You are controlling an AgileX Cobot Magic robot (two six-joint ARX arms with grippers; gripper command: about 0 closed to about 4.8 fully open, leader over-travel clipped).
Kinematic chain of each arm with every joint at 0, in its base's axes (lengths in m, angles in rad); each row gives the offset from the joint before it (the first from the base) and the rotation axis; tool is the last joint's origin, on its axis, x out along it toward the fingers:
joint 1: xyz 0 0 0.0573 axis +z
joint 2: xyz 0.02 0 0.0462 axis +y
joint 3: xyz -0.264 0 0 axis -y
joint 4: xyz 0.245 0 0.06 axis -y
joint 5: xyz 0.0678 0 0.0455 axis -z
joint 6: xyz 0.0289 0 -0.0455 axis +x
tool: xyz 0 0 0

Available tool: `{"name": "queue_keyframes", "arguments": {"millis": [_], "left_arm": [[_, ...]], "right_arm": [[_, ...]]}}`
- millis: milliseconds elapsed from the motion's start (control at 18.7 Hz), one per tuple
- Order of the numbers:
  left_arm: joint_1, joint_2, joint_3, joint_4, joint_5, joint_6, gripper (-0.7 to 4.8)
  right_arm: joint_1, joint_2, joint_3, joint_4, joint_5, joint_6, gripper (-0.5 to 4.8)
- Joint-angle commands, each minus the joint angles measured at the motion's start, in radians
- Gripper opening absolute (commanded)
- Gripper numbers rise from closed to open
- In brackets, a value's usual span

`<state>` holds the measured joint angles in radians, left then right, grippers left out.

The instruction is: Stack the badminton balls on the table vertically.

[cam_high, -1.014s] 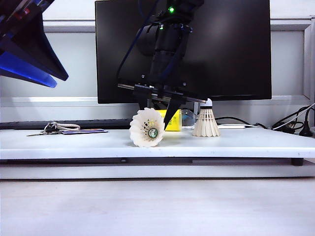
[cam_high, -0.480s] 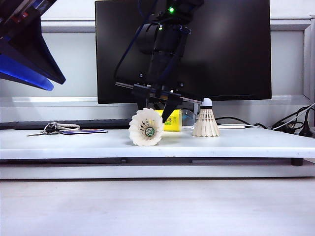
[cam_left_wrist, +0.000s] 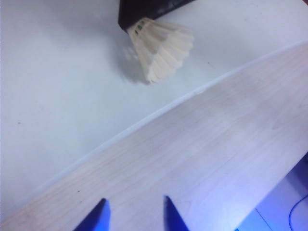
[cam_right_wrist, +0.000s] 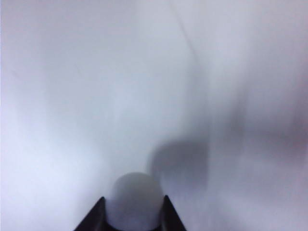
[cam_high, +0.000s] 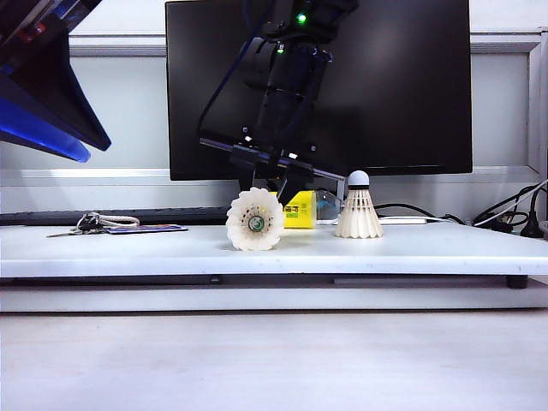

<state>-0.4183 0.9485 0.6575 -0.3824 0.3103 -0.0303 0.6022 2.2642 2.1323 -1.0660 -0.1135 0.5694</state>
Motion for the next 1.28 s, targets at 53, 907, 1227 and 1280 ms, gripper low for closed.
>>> {"name": "queue_keyframes", "arguments": {"millis": [53,907,1227,1280], "left_arm": [[-0.001,-0.003,0.005,0.006,0.0,0.005,1.54],[0.0,-0.053,0.005,0.038,-0.109,0.02,1.54],[0.002,-0.055,0.005,0.039,-0.116,0.021,1.54],[0.002,-0.057,0.005,0.039,-0.116,0.023,1.54]], "right_arm": [[-0.006,-0.034,0.006,0.089,0.038,-0.027,1.04],[-0.065,-0.222,0.006,0.212,0.447,-0.211,1.07],[-0.065,-0.237,0.005,0.203,0.586,-0.177,1.07],[-0.065,-0.24,0.005,0.203,0.587,-0.179,1.07]]}}
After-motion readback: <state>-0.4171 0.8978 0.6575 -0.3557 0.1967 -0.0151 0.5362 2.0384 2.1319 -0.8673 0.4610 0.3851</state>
